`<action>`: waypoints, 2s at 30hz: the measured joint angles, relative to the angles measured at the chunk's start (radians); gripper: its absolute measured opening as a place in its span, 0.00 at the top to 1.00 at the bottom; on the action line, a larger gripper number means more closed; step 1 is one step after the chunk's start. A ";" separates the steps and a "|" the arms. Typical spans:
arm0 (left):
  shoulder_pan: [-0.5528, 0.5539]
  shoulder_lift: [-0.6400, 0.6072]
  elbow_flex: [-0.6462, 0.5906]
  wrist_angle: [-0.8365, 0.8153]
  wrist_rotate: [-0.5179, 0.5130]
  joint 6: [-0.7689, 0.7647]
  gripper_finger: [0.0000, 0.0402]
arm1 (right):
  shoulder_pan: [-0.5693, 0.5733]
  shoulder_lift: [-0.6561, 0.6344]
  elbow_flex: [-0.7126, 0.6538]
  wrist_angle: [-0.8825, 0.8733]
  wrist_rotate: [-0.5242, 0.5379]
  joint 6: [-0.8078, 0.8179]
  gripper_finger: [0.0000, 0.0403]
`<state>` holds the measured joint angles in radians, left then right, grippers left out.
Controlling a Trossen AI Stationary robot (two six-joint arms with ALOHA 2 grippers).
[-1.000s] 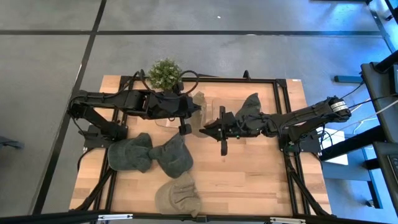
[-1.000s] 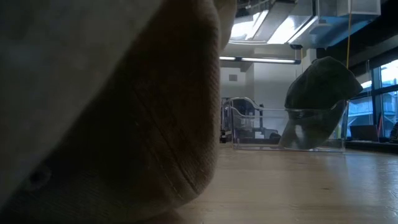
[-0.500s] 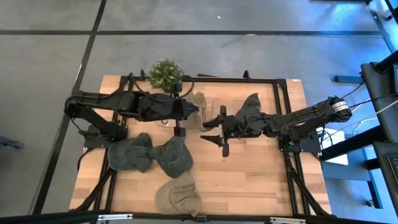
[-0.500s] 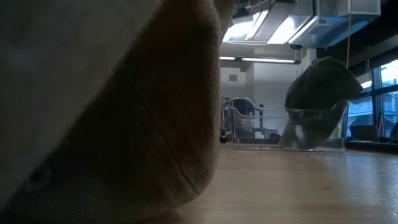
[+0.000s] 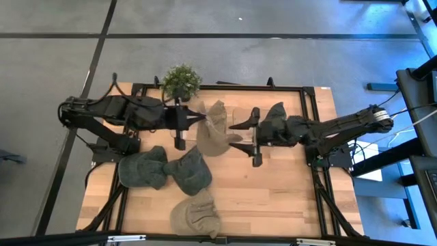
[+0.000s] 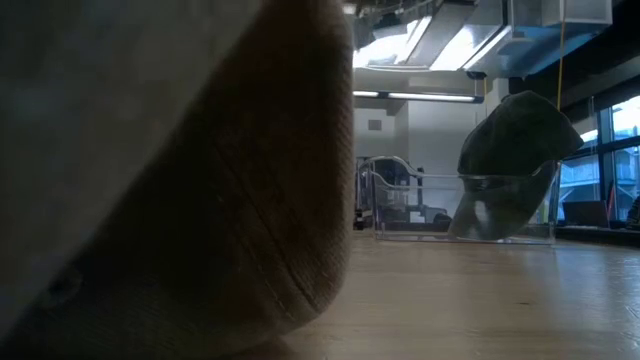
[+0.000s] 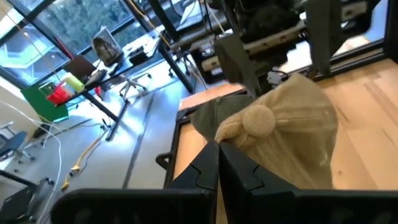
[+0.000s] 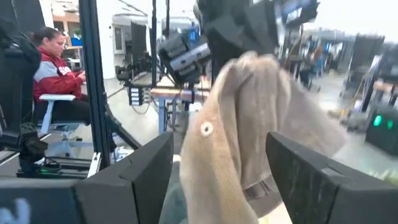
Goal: Pick & Place hat
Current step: Put the right brown cap into the left transparent bin
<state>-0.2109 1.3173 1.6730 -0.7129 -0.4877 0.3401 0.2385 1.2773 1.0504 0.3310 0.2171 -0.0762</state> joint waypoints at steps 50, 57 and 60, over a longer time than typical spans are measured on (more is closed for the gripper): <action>0.462 -0.106 -0.259 -0.211 0.500 0.469 0.99 | 0.046 -0.125 0.000 -0.172 0.395 -0.056 0.37; 0.494 -0.093 -0.360 -0.114 0.468 0.568 0.99 | 0.024 -0.125 0.000 -0.170 0.394 -0.018 0.37; 0.495 -0.085 -0.396 -0.065 0.439 0.607 0.99 | 0.011 -0.123 0.000 -0.170 0.394 0.008 0.37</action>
<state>0.2844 1.2327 1.2773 -0.7779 -0.0483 0.9470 0.2498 1.1539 1.0508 0.1608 0.6113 -0.0683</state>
